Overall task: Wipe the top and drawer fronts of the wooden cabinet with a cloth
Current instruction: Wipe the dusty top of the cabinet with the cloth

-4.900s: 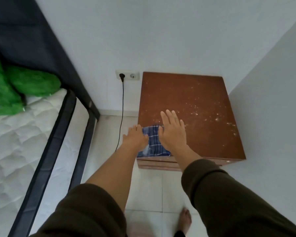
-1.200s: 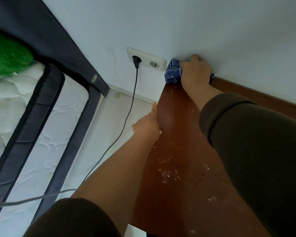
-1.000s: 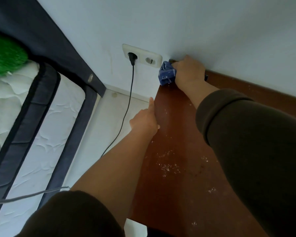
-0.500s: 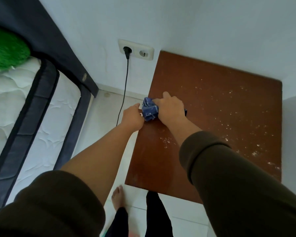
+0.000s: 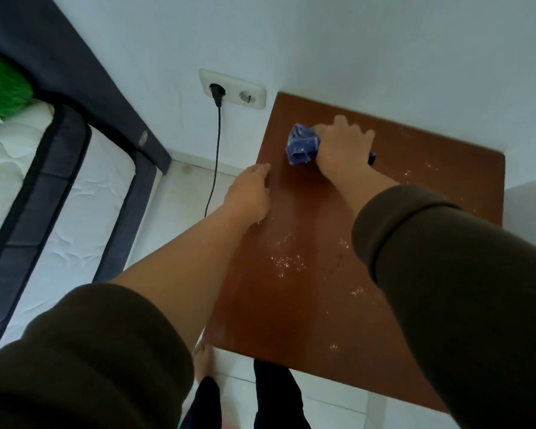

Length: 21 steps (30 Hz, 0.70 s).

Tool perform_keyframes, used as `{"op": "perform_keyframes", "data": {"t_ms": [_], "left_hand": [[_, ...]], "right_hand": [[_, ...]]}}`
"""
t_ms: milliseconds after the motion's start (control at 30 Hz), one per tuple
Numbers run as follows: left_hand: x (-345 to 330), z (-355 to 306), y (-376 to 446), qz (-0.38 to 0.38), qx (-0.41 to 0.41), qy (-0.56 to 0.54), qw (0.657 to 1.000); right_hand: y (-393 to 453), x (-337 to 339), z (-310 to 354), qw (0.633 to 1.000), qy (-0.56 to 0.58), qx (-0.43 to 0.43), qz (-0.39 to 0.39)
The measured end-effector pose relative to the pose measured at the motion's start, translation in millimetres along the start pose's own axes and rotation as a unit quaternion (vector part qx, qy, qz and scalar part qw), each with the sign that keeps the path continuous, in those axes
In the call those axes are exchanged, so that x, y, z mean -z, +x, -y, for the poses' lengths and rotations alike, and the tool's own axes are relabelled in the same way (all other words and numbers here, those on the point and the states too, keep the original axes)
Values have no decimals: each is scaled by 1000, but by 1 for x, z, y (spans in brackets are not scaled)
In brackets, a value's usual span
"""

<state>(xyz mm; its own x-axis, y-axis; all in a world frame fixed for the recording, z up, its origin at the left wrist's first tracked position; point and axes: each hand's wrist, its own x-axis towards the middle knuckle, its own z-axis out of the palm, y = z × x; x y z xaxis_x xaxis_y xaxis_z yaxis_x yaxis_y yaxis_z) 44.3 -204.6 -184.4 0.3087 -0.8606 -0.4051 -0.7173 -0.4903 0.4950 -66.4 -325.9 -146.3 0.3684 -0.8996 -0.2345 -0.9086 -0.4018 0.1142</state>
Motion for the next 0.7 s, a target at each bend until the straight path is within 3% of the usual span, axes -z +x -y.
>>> {"op": "perform_keyframes", "data": {"t_ms": [267,567,700], "left_hand": [[-6,-45,57,84,21,153,984],[16,-53,75,175,-26,335,925],[18,-50,74,183,-42,349,918]], "right_hand": [[70,-14,-31,998,-23,-53,-23],[96,-21,-30,999,-23,-28,-5],[86,-17,-34,1000,-22,-7,14]]}}
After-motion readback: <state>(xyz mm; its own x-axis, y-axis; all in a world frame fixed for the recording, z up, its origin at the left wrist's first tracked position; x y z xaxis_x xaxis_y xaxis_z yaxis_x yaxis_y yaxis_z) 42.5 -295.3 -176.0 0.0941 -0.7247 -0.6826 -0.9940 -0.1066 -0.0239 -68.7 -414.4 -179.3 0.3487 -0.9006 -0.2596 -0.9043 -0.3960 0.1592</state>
